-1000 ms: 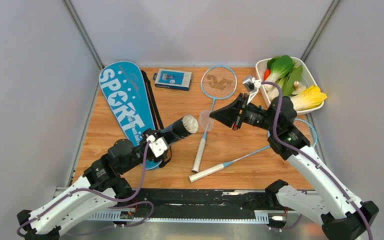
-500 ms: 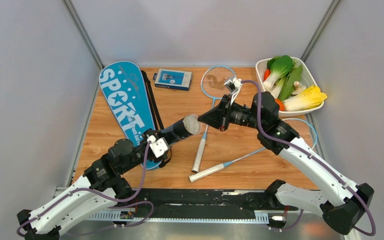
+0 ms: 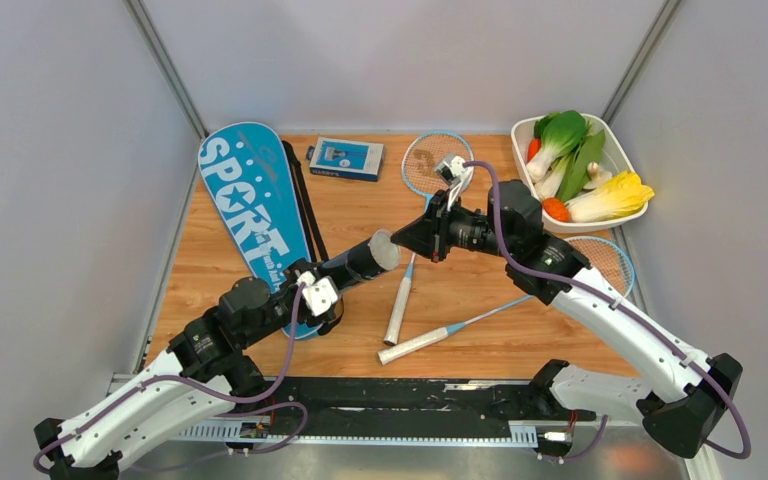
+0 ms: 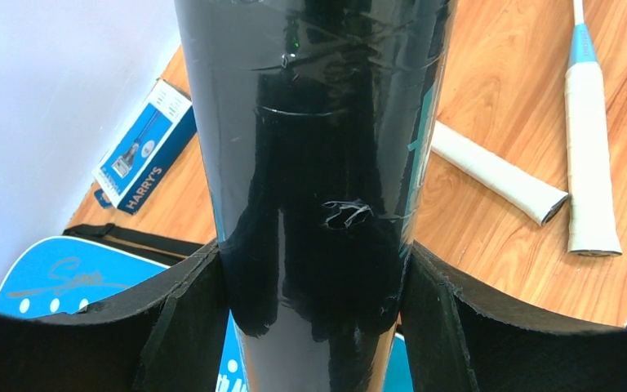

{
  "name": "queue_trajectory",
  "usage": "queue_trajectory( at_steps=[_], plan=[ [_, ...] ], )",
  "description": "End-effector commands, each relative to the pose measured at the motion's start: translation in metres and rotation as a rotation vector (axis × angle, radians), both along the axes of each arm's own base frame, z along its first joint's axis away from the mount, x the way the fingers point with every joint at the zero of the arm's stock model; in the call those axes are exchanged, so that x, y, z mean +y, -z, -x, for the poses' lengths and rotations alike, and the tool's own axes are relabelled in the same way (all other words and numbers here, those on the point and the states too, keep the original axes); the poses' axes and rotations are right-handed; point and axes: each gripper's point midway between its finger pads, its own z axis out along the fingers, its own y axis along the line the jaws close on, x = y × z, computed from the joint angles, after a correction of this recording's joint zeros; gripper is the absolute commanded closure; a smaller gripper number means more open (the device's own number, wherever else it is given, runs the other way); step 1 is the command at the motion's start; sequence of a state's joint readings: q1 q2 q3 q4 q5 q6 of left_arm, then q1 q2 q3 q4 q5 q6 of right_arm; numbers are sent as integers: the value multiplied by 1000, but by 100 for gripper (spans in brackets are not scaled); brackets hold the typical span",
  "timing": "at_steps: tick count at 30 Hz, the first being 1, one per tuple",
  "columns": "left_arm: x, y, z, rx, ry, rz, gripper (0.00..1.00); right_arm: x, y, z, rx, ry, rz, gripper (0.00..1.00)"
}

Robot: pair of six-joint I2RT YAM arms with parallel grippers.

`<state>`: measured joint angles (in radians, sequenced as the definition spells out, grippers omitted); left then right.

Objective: Pack up the badminton gear

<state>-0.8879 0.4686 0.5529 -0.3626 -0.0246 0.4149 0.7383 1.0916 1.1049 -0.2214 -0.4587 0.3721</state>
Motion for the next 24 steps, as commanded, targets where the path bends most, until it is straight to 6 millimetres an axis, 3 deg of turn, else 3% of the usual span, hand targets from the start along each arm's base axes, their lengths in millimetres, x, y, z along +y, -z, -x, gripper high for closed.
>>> queue_trajectory(
  at_steps=[1, 5, 11, 19, 24],
  plan=[
    [-7, -47, -2, -105, 27, 89, 41, -4, -14, -5, -45, 39, 5, 99],
    [-7, -48, -2, -104, 27, 90, 41, -7, -18, -3, -44, 48, -4, 77],
    [-7, -46, -2, -102, 27, 89, 41, -7, -28, 4, -42, 26, -32, 70],
    [-7, -46, -2, -102, 27, 88, 42, -7, -38, 12, -31, 6, -65, 67],
    [-8, -47, -2, -100, 26, 92, 41, -6, -40, 20, -24, -34, -82, 53]
  ],
)
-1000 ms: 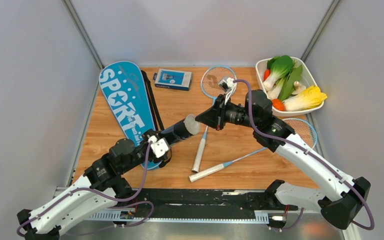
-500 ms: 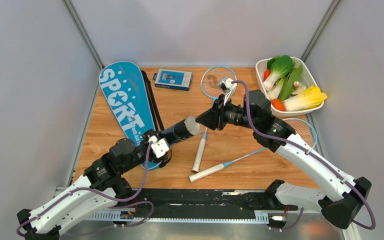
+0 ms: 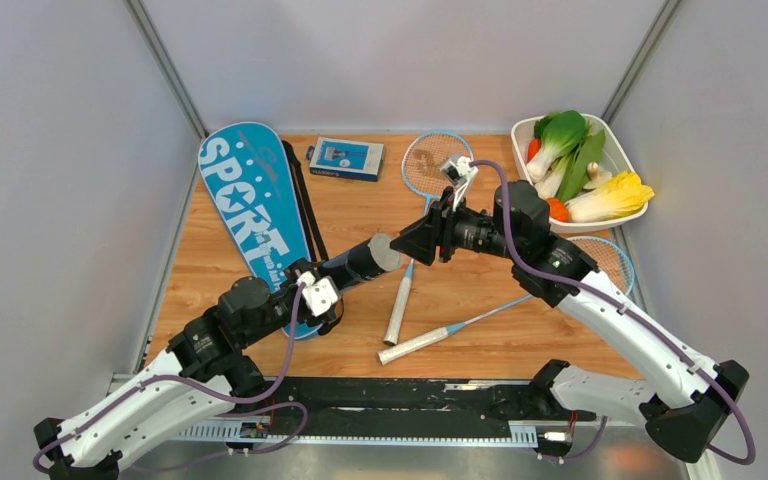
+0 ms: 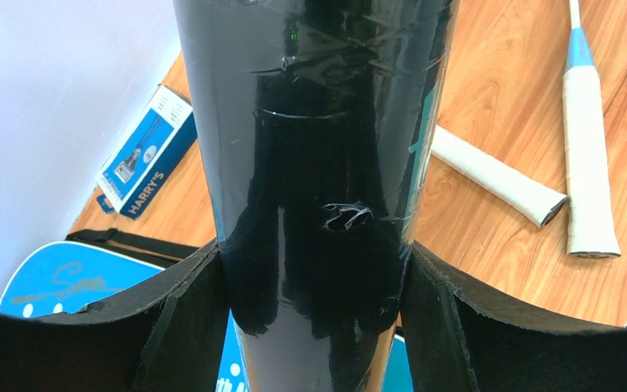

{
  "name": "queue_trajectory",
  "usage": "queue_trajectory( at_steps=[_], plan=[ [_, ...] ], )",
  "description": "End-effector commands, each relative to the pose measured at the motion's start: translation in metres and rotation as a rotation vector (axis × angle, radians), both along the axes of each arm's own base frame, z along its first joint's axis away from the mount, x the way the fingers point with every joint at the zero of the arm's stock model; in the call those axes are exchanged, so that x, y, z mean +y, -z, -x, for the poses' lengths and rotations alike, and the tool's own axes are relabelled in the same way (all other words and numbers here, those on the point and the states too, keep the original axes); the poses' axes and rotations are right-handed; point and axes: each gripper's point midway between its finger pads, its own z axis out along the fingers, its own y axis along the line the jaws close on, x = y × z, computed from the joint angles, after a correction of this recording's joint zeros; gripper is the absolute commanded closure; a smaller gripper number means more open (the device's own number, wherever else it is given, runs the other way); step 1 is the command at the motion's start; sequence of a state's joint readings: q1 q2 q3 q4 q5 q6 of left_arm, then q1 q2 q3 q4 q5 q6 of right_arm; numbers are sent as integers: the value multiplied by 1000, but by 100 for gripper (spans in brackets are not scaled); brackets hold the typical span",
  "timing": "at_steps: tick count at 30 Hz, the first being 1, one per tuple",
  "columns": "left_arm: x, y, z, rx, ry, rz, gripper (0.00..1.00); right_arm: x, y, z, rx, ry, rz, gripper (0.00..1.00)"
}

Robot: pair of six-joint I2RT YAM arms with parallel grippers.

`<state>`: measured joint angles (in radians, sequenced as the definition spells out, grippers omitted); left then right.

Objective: Pack up the badminton gear

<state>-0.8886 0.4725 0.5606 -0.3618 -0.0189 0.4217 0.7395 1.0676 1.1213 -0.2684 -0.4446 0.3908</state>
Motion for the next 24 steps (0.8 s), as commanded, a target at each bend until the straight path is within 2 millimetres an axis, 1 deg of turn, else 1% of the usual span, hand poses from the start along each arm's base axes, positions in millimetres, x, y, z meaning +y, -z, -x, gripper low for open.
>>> queue_trajectory(
  at_steps=[1, 3, 5, 7, 12, 16, 17, 20, 24],
  plan=[
    [-6, -44, -2, -94, 18, 94, 41, 1, -34, 16, -45, -55, -83, 51],
    [-6, -45, -2, -95, 18, 97, 42, 1, -30, 19, -39, -73, -81, 44],
    [-8, -47, 0, -95, 36, 103, 41, 1, -24, 21, -33, -82, -74, 40],
    [-9, -48, 1, -97, 44, 108, 41, 1, -17, 21, -24, -84, -64, 38],
    [-14, -57, 5, -99, 69, 144, 41, 7, -5, 21, 3, -115, -48, 37],
    [-19, -64, 9, -97, 98, 181, 42, 14, 0, 18, 22, -117, -75, 39],
    [-21, -65, 10, -96, 105, 189, 42, 16, -1, 18, 20, -117, -91, 40],
    [-22, -67, 10, -91, 108, 197, 42, 24, 3, 17, 25, -112, -108, 47],
    [-23, -75, 11, -98, 114, 223, 42, 32, 16, 16, 14, -72, -75, 52]
  ],
)
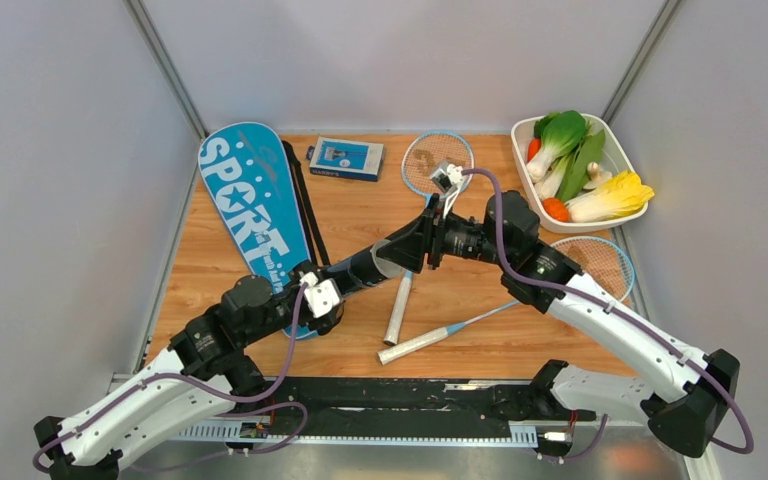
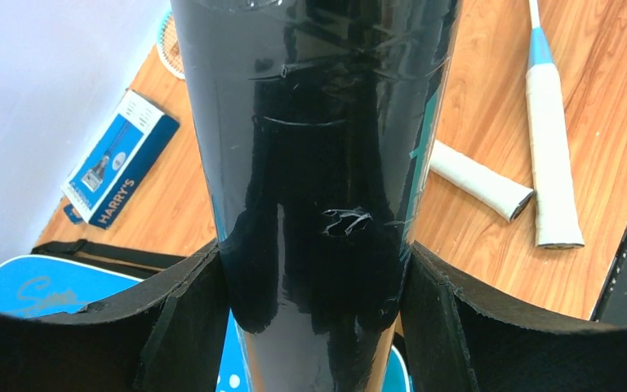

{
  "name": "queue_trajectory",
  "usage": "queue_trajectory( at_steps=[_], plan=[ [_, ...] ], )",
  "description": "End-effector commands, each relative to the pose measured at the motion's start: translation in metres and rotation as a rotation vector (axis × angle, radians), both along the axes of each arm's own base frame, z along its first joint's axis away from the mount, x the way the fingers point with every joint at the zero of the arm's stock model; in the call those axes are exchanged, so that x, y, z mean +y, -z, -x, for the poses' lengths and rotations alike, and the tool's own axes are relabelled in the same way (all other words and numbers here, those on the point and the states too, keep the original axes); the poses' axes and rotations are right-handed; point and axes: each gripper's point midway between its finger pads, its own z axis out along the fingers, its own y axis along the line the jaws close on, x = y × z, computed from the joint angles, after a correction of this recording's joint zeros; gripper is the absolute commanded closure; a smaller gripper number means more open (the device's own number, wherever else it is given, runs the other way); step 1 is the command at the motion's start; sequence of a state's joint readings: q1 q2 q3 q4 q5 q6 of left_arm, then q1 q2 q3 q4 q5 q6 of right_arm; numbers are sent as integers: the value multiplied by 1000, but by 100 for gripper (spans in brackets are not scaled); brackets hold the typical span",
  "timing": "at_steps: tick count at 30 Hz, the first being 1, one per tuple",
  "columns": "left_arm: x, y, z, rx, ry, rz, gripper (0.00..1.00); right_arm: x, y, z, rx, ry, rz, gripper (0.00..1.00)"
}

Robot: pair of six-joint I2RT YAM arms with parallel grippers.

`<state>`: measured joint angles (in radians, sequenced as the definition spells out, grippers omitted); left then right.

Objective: Pack up the badminton gear

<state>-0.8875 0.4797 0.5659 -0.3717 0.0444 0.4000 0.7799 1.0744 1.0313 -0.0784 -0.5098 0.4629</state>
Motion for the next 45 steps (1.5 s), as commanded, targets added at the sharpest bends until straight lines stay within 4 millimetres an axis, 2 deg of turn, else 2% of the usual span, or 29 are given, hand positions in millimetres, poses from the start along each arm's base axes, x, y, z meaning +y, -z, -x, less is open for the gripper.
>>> queue_trajectory(
  at_steps=[1, 7, 11, 16, 21, 25, 32, 36, 38, 42, 45],
  plan=[
    [-15, -79, 3, -132, 57, 220, 42, 12, 19, -1, 8, 32, 24, 54],
    [-13, -82, 1, -139, 37, 228, 42, 10, 23, 0, 16, 69, 26, 56],
    [-10, -79, -1, -143, 19, 224, 42, 4, 15, 1, 17, 93, 21, 46],
    [-8, -80, -1, -144, 13, 228, 42, -4, 4, 18, 14, 43, -8, 40],
    [-7, -87, 2, -142, 16, 252, 42, -13, 9, 34, 27, 4, -16, 40],
    [-11, -96, 7, -135, 42, 291, 42, -8, 18, 41, 55, -48, 0, 45],
    [-16, -110, 11, -140, 72, 352, 43, 6, 39, 34, 114, -61, 44, 61],
    [-19, -116, 12, -140, 83, 373, 43, 11, 53, 37, 140, -68, 60, 65],
    [-20, -118, 12, -140, 85, 373, 43, 11, 57, 38, 151, -63, 57, 70],
    [-22, -117, 10, -145, 88, 364, 43, 10, 57, 39, 160, -56, 50, 88],
    [-22, -116, 11, -165, 101, 352, 43, 10, 53, 39, 170, -58, 40, 90]
  ],
)
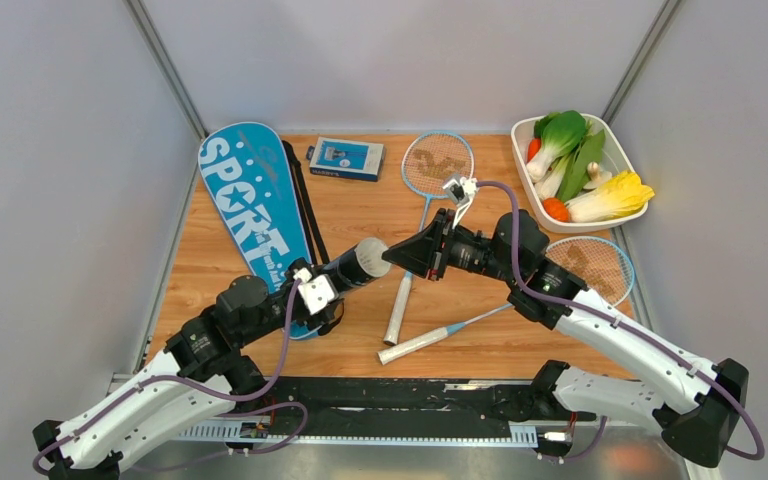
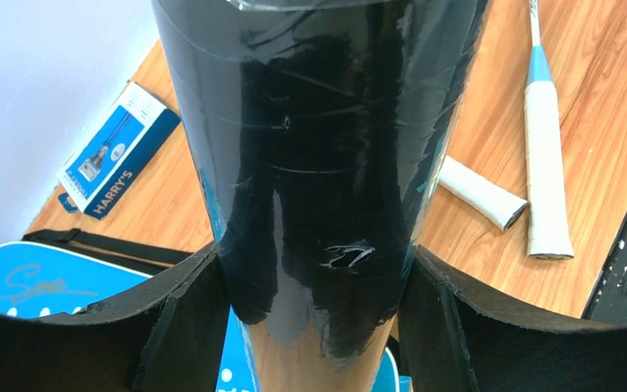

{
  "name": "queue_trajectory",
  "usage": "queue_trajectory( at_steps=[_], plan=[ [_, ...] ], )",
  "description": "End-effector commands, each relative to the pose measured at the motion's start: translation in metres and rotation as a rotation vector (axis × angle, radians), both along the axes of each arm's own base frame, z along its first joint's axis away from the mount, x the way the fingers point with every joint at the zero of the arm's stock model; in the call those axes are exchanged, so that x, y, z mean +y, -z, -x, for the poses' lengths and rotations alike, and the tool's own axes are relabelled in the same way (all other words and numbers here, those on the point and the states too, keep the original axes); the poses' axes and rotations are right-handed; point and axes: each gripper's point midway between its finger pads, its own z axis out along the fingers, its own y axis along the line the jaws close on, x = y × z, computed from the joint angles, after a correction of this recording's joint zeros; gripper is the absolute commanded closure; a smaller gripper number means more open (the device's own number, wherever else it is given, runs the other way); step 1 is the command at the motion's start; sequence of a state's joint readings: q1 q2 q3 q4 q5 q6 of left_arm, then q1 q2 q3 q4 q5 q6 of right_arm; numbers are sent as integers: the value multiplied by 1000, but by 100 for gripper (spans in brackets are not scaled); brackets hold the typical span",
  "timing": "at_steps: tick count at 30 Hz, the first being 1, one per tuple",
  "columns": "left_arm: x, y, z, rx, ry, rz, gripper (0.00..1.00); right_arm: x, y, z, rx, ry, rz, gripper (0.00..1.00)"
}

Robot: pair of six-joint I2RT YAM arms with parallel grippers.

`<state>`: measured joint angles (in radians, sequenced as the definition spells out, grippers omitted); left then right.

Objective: Pack up the badminton gear

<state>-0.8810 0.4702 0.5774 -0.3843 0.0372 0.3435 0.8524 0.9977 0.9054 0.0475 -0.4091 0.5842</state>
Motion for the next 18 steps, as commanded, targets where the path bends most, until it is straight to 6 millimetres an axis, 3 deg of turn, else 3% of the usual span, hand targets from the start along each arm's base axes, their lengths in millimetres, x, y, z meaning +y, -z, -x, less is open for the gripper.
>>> queue_trajectory(
  at_steps=[1, 4, 7, 11, 13, 16, 18],
  plan=[
    [-25, -112, 10, -211, 126, 311, 43, 9, 49, 21, 110, -98, 121, 90],
    [-25, -115, 11, -233, 134, 298, 43, 10, 50, 19, 120, -91, 129, 87],
    [-25, -116, 10, -237, 133, 279, 43, 10, 53, 15, 132, -73, 140, 64],
    [-26, -114, 6, -242, 126, 248, 43, 16, 41, 12, 119, -81, 126, 47],
    [-27, -115, 4, -248, 127, 244, 43, 19, 39, 10, 113, -86, 127, 48],
    [-29, -116, 5, -246, 134, 250, 43, 22, 46, 9, 127, -90, 144, 69],
    [-30, -117, 5, -248, 138, 253, 43, 22, 56, 7, 145, -80, 161, 77]
  ],
)
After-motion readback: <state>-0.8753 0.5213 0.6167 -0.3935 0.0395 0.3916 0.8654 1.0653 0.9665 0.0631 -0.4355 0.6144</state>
